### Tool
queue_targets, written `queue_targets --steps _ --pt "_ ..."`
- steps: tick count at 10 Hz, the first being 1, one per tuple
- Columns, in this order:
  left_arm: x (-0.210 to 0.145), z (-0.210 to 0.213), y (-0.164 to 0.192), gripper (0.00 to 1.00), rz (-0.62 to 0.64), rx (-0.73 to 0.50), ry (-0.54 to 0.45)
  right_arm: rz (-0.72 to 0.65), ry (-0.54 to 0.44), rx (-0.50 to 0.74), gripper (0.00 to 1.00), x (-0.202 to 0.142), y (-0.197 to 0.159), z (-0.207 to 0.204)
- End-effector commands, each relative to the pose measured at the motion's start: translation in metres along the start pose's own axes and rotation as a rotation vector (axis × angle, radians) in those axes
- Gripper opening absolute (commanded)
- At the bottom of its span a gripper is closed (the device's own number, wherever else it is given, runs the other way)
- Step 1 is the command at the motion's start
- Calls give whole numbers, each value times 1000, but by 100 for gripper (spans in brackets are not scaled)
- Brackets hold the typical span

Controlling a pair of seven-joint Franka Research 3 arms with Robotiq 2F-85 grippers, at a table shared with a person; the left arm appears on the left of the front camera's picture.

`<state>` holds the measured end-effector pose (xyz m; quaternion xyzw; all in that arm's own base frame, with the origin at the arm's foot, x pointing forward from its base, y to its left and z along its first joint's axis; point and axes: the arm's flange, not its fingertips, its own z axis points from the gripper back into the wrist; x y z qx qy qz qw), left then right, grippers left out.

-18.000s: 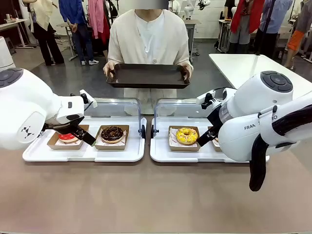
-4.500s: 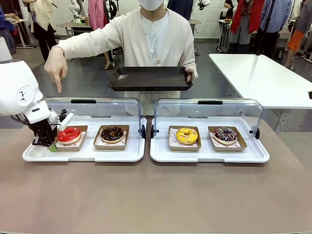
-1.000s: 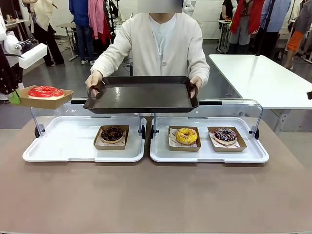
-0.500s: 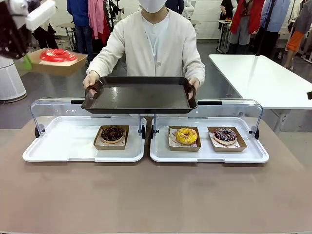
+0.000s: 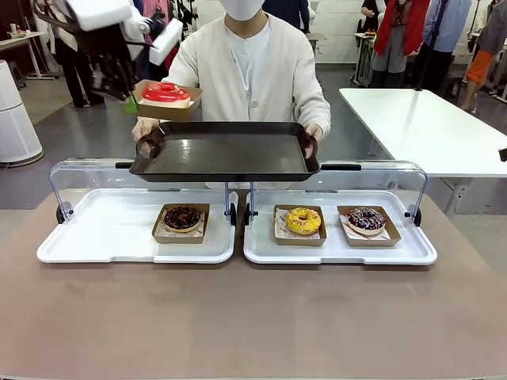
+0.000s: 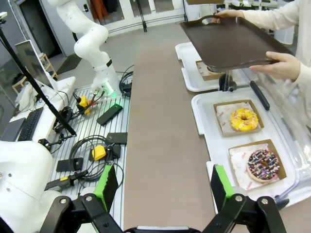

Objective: Provide the desired donut to the person.
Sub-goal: Place the picked Paper togo box onto the Handle tray extended by the person.

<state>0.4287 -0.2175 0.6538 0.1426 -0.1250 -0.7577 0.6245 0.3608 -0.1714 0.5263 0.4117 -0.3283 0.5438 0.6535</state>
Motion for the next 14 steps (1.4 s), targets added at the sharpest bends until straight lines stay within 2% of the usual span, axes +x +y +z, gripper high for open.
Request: queue_targets --steps 1,4,12,13,14 --pt "-1 -19 17 1 55 -30 -11 4 -7 1 100 0 0 0" --pt "-3 -61 23 1 81 -78 -68 4 -7 1 100 0 0 0" --pt "-4 -112 29 1 92 -199 -111 4 -7 1 100 0 0 0" --pt "-4 -114 29 45 98 -206 -114 4 -7 1 100 0 0 0" --pt "-4 -114 28 59 99 -213 -111 4 -7 1 100 0 0 0"
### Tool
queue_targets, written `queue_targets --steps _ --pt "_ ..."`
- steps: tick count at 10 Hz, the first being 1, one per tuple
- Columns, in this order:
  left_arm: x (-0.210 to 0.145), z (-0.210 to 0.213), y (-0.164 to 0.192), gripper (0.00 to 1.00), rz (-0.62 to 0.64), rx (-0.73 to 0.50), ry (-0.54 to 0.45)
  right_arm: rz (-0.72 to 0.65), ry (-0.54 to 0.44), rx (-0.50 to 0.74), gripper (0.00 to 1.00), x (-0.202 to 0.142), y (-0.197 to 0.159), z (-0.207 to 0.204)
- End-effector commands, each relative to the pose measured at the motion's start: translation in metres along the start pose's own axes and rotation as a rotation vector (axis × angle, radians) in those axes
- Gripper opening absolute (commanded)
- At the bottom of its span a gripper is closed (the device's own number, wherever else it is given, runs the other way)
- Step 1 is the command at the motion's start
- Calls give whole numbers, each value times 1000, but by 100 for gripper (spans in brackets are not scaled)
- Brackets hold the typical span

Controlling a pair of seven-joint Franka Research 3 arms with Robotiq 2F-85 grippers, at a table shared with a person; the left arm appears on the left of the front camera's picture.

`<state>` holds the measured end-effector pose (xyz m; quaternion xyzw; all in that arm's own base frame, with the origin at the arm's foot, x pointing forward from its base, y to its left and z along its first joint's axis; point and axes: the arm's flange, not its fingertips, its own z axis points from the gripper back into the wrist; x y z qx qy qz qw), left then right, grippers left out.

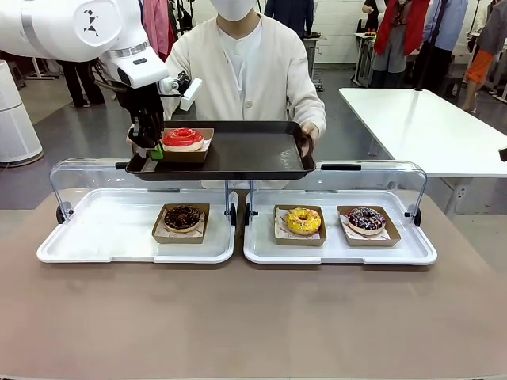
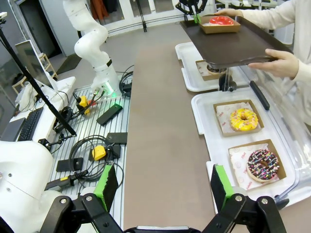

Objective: Provide the desired donut to the person.
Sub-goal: Place the picked Paper togo box onto the Handle tray extended by the person.

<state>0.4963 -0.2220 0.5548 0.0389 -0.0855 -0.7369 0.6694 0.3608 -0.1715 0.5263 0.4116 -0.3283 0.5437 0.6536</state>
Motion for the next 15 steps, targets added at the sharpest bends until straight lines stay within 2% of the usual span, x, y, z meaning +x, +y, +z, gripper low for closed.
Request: queue_targets --steps 1,3,4,6,12,14,15 --pt "-2 5 2 100 -15 -19 -14 4 -7 2 100 0 0 0" --pt "-2 7 2 100 -19 -20 -6 4 -7 2 100 0 0 0" --pt "-2 7 1 80 -19 -22 -5 4 -7 2 100 0 0 0" --pt "-3 8 2 100 -22 -28 -1 4 -7 2 100 0 0 0" --pt "-1 17 -4 100 -59 -50 18 4 -7 2 100 0 0 0" --pt "-14 39 -34 100 -131 -77 38 4 -7 2 100 0 0 0" --pt "-30 55 -64 100 -178 -66 40 4 -7 2 100 0 0 0"
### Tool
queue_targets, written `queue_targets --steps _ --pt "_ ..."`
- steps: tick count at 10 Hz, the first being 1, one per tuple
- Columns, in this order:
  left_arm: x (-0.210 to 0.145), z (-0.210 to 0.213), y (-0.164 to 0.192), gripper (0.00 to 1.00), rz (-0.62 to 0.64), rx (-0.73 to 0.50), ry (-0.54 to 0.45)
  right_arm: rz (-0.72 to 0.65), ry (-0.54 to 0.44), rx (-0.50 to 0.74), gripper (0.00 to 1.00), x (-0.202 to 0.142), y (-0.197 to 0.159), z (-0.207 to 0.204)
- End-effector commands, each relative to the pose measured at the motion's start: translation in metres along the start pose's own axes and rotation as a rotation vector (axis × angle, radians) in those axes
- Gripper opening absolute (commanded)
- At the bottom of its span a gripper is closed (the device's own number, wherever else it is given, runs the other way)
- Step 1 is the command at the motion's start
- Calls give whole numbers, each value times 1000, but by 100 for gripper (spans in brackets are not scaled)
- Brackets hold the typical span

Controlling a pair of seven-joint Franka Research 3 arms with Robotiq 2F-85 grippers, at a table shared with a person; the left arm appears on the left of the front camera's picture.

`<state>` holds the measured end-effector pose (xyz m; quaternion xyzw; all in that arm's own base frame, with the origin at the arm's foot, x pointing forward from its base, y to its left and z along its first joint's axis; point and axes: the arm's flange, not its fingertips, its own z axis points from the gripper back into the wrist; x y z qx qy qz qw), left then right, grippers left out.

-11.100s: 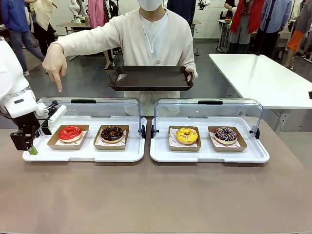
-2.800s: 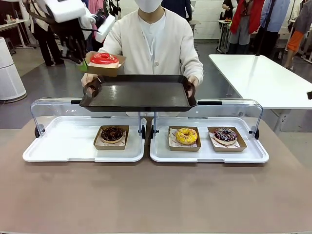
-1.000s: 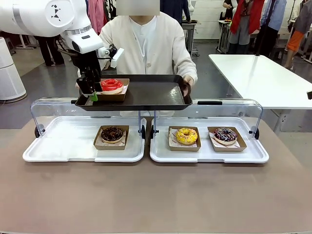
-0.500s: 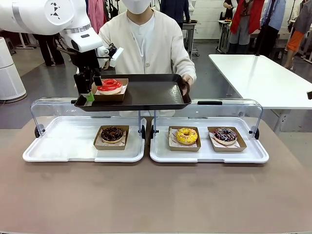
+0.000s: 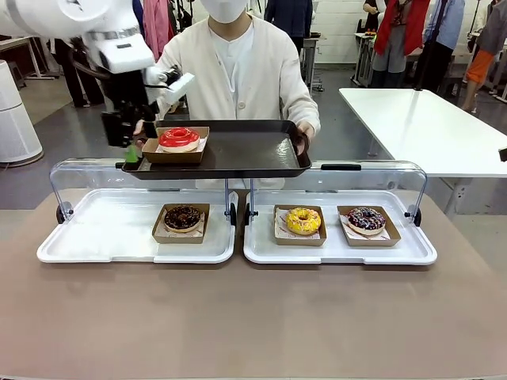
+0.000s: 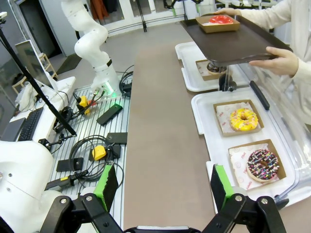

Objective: Provide the desired donut to the person.
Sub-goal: Place the picked Paper togo box onto the Handle tray extended by the person.

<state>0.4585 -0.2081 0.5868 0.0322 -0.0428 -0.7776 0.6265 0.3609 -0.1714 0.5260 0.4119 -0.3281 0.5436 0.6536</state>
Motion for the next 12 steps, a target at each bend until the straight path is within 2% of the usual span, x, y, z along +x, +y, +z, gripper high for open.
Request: queue_targets --steps 1,4,6,9,10,12 --pt "-36 21 -64 100 -80 29 14 4 -7 1 100 0 1 0" --pt "-115 24 -126 100 -21 62 -1 4 -7 1 100 0 1 0" --pt "-152 9 -138 100 -4 43 -38 4 -7 1 100 0 1 0" --pt "-173 -15 -145 100 32 17 -30 4 -7 1 100 0 1 0" --pt "-169 1 -147 100 23 20 -57 4 -7 1 100 0 1 0" --pt "-169 1 -147 100 23 20 -57 4 -7 1 100 0 1 0"
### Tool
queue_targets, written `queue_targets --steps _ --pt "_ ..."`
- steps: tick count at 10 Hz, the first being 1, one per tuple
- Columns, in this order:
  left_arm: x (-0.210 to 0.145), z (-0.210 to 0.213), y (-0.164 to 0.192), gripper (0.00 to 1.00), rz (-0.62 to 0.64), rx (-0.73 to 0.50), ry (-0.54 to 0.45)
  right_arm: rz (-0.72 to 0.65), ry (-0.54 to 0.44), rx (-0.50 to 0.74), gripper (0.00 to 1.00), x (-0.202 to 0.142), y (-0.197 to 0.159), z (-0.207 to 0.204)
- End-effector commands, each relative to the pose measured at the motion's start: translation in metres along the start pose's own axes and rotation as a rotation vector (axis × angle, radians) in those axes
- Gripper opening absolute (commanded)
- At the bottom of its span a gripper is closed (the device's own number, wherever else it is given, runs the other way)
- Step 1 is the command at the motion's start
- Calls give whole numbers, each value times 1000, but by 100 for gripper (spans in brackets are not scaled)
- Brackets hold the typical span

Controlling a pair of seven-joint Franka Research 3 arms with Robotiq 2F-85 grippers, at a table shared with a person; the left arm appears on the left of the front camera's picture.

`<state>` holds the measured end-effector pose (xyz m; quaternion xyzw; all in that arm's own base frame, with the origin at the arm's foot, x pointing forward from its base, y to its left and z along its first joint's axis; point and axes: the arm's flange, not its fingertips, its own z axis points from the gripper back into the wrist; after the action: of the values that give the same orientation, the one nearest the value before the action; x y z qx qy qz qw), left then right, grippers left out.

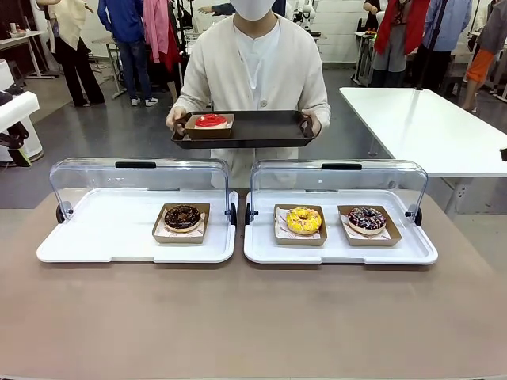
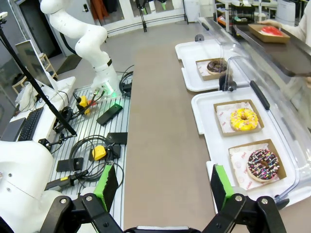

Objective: Provide the desired donut to the person.
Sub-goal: Pick up and lift the Paper togo box containing the Donut pointed at by the person.

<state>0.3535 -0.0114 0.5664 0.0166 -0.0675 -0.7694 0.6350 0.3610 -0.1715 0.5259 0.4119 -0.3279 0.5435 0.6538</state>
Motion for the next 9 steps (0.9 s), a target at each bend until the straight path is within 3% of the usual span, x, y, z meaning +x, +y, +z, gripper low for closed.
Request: queue_targets --steps 1,9 --pt "1 5 -1 100 -3 1 -3 5 -7 1 100 0 1 0" --pt "0 2 0 100 -1 4 1 5 -7 1 100 0 1 0"
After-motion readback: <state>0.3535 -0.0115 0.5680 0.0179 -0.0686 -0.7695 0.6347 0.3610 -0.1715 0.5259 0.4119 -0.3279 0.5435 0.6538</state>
